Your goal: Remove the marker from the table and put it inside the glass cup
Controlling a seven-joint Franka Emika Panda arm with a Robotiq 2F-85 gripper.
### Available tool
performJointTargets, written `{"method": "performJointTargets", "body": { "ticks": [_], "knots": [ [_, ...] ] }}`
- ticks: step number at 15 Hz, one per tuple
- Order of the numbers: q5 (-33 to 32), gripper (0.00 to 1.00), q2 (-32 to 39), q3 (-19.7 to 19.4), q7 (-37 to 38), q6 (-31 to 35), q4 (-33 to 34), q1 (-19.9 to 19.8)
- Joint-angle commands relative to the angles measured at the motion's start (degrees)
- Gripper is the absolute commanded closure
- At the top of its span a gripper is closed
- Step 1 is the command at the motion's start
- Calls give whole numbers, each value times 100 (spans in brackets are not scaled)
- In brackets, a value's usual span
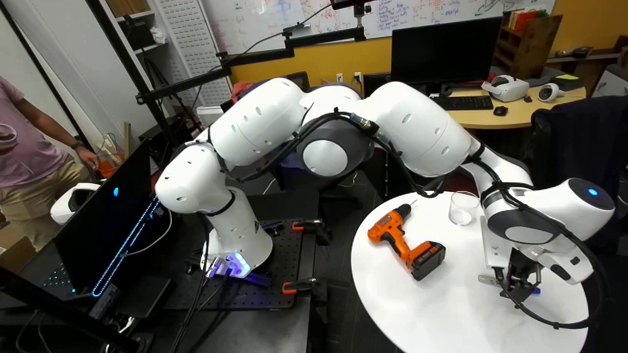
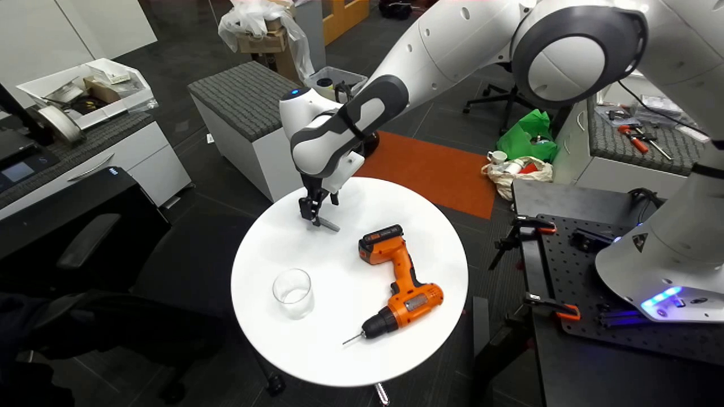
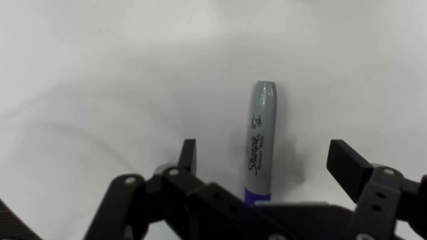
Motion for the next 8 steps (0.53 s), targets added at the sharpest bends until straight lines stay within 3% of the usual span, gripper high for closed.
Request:
{"method": "performJointTargets", "body": {
  "ticks": [1, 2, 4, 6, 8],
  "knots": [
    [36, 0, 337, -69, 120, -446, 655, 69],
    [31, 1, 396, -76, 137, -498, 754, 74],
    [27, 14, 503, -77, 143, -612, 940, 73],
    [20, 34, 609, -79, 147, -687, 1106, 77],
    [12, 36, 701, -82, 151, -764, 1251, 79]
  ]
}}
